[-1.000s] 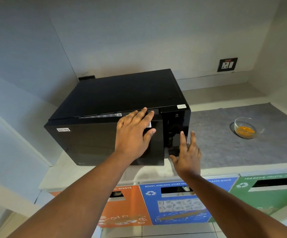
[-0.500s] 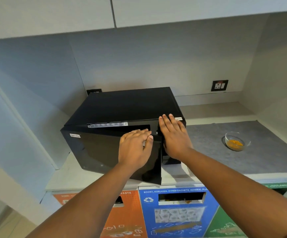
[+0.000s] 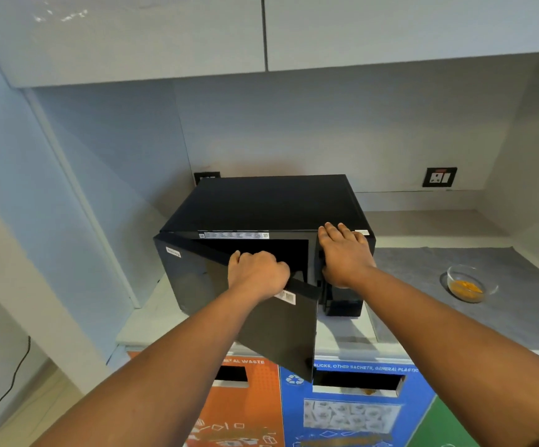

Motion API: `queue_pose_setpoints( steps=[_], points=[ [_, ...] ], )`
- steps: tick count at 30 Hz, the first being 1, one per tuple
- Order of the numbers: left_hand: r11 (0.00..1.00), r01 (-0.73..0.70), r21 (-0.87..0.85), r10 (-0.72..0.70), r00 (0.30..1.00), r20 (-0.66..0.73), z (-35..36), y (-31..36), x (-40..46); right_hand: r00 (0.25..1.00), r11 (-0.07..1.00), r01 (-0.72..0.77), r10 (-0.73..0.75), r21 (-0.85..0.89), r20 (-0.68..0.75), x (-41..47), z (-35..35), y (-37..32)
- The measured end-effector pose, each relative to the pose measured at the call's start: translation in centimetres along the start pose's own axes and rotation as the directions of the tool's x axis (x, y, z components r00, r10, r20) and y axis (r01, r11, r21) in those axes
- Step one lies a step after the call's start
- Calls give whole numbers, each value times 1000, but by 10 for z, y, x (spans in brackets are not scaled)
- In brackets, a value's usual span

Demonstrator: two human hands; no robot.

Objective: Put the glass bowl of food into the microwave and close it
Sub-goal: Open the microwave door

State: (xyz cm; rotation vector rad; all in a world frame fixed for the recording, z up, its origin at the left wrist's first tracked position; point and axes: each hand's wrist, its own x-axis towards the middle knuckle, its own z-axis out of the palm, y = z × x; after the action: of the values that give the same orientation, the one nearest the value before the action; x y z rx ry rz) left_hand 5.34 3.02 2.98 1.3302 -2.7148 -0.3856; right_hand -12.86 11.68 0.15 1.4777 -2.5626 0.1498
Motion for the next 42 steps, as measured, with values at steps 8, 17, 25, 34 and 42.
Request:
queue_pose_setpoints(
  steps=[8, 17, 25, 34, 42],
  points=[
    [966, 254, 40, -257, 961, 105, -17, -35, 0, 997, 1000, -11, 11, -4, 76, 3, -9, -7],
    [922, 386, 23, -387, 922, 11, -29, -94, -6, 982, 989, 143, -145, 29, 123, 12, -1, -26],
    [908, 381, 176, -380, 924, -38, -32, -129, -9, 990, 994, 90, -96, 65, 106, 17, -1, -34],
    [922, 278, 271, -250, 959, -133, -34, -170, -24, 993, 996, 91, -93, 20, 76, 11, 4, -38],
    [928, 169, 331, -109, 975, -191, -35, -201, -27, 997, 997, 73, -74, 18, 20, 13, 10, -37]
  ],
)
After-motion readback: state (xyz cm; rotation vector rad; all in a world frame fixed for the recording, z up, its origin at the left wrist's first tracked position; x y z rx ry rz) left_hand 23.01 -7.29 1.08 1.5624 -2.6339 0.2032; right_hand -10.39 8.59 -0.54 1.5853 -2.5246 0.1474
